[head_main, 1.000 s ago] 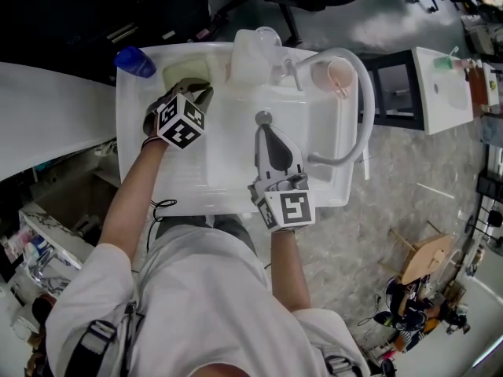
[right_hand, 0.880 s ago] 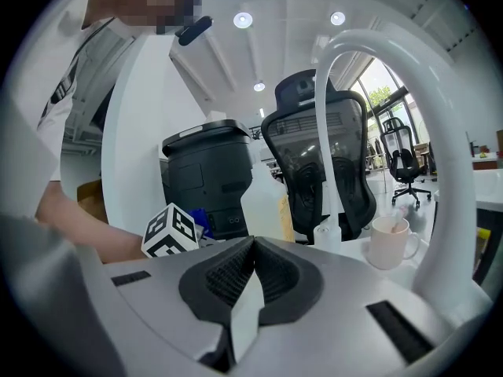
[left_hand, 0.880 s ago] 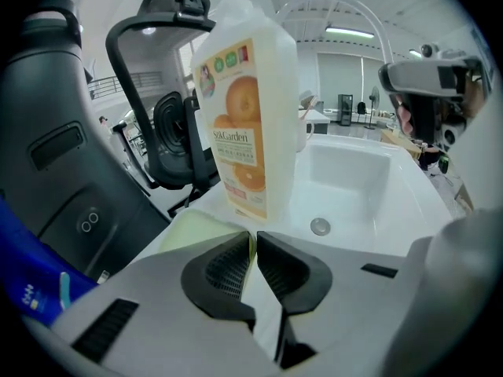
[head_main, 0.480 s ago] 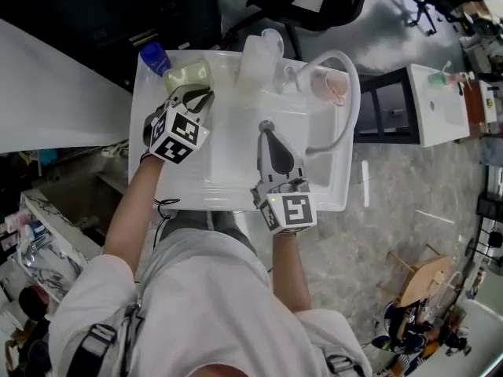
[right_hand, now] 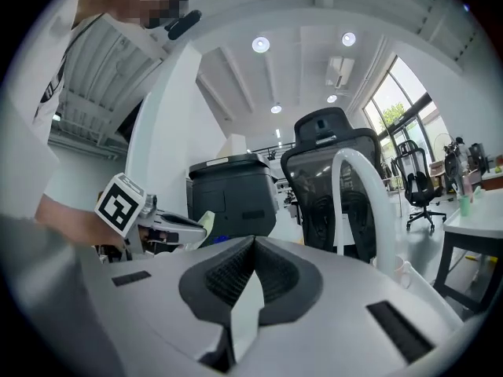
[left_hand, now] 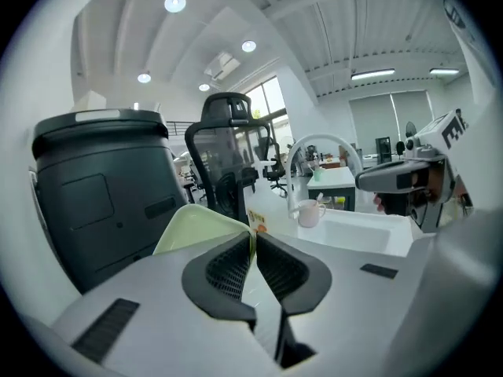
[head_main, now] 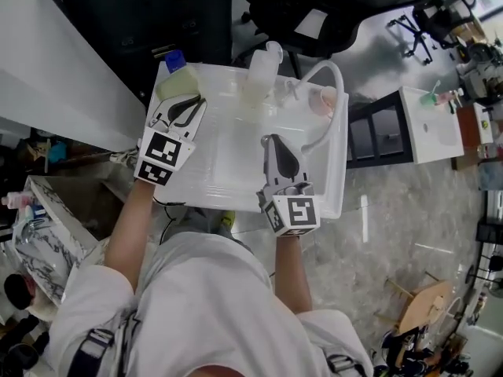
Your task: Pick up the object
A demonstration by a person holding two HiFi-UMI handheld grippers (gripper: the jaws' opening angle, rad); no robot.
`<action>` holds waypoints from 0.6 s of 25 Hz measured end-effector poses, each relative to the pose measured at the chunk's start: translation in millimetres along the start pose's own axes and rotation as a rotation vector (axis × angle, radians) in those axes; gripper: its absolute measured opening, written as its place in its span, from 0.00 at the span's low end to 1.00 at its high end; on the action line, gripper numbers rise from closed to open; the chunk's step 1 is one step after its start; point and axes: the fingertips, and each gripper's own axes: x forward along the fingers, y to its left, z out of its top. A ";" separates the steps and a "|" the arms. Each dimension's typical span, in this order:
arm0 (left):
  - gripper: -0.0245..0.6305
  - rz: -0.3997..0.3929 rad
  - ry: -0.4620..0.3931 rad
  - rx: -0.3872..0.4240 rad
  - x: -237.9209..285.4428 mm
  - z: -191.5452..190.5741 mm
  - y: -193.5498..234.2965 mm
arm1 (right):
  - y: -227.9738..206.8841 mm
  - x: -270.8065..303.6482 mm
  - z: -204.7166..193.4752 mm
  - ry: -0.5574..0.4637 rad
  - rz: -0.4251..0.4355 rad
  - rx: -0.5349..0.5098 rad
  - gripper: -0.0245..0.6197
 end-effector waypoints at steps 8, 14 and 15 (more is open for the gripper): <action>0.10 0.124 -0.113 -0.035 -78.6 31.4 -5.2 | 4.8 -27.6 29.9 -0.037 0.023 -0.048 0.05; 0.10 0.209 -0.149 -0.043 -119.9 36.7 -1.6 | 9.1 -35.8 45.8 -0.058 0.036 -0.070 0.05; 0.10 0.220 -0.159 -0.049 -125.2 37.1 -0.9 | 9.4 -36.6 47.0 -0.061 0.038 -0.074 0.05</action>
